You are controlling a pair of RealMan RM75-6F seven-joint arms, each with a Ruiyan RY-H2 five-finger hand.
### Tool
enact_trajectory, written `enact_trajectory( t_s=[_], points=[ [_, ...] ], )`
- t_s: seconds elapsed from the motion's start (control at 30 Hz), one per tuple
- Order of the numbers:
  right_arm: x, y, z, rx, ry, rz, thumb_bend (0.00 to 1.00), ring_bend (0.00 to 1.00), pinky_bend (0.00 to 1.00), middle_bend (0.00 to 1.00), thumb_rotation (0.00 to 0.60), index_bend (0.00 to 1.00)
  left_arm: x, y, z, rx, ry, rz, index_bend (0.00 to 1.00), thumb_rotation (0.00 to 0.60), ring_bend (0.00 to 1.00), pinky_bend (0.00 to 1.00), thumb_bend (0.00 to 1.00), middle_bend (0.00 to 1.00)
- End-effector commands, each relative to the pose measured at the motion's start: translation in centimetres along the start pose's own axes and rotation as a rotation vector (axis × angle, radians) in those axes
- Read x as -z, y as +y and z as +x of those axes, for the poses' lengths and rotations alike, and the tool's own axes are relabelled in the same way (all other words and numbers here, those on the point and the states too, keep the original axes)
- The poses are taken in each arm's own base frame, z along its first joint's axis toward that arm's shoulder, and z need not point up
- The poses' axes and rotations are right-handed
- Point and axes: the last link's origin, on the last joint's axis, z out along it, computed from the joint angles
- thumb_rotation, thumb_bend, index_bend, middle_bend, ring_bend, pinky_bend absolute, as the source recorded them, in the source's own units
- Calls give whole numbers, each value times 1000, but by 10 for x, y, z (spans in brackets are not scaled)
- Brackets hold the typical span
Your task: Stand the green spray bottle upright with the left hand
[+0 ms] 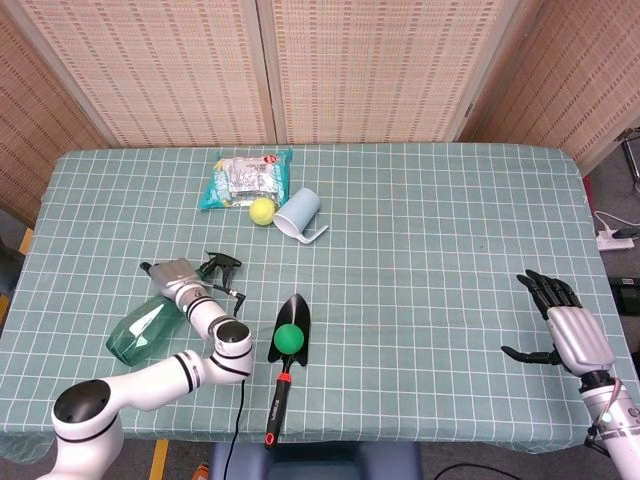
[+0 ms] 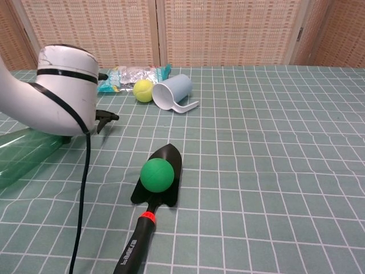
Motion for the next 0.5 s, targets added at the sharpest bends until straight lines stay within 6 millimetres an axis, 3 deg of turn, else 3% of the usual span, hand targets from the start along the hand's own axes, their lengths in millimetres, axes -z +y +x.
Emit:
enact_trajectory(
  t_s=[0.03,0.23,0.5],
  points=[
    [0,1,0,-1,3,-2,0,0,0,0,600,63,4,-11,23,1,67,-9,625,600,192,49,319,346],
    [2,0,1,3,10,3,0,0,0,0,600,61,10,-44,61,108,146,-21,683,600,228,64,345,398],
    [4,-1,0,12,26,11,0,0,0,0,600,56,13,-96,94,306,252,-101,753,600,294,86,384,486]
  ],
)
